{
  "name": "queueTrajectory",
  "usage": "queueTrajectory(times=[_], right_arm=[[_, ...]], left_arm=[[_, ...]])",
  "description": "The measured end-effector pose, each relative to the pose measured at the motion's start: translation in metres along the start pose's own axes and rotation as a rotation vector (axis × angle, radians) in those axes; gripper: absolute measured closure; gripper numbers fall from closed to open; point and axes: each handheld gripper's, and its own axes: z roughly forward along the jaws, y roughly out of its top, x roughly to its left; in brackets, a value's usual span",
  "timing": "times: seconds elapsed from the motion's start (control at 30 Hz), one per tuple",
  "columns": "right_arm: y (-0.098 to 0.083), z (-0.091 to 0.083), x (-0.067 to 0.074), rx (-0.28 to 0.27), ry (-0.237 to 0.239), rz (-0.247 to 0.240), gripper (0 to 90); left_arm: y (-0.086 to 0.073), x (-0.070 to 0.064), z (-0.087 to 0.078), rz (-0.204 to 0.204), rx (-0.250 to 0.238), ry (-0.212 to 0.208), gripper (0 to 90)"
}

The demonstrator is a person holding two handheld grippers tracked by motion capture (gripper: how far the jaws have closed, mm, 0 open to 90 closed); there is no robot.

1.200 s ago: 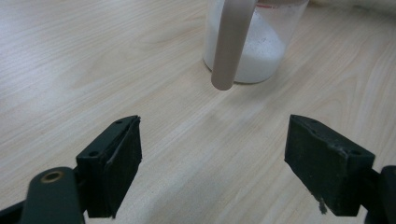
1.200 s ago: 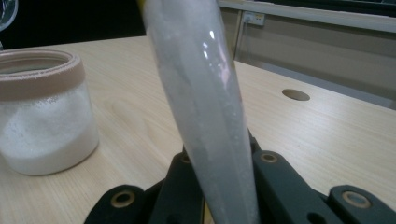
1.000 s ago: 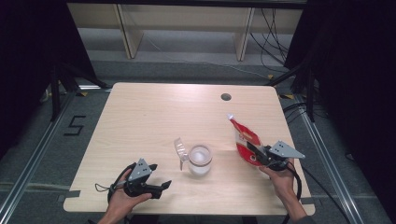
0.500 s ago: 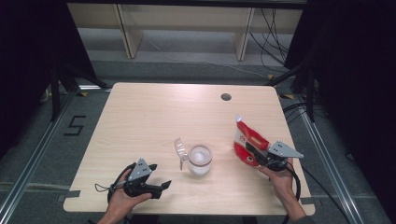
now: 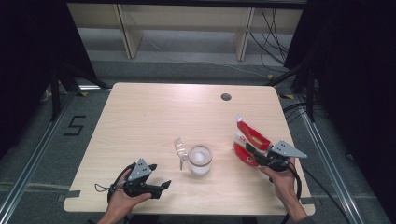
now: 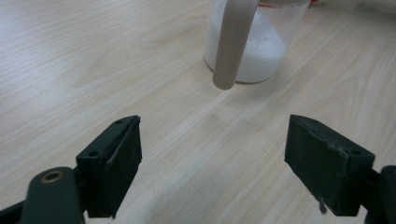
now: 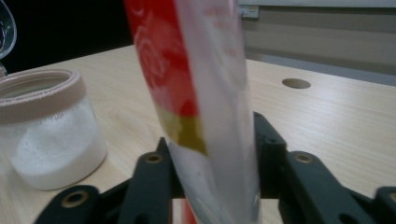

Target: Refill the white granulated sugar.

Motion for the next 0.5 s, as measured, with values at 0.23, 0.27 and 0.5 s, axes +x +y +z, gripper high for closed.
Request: queueTrajectory(times=[0.23, 0.27, 0.5], right_arm=[[0.005, -0.006, 0.001, -0.004, 0.001, -0.001, 52.2], [0.004, -0.007, 0.003, -0.008, -0.016, 0.0, 51.7], [0.006, -0.017, 0.01, 0.033, -0.068, 0.03, 39.2]], left_arm=[[0.0, 0.001, -0.001, 0.012, 0.002, -0.003, 18.4], [0.0, 0.001, 0.0, 0.013, 0.003, -0.003, 18.4], [0.0, 0.001, -0.001, 0.011, 0.001, -0.001, 18.4]])
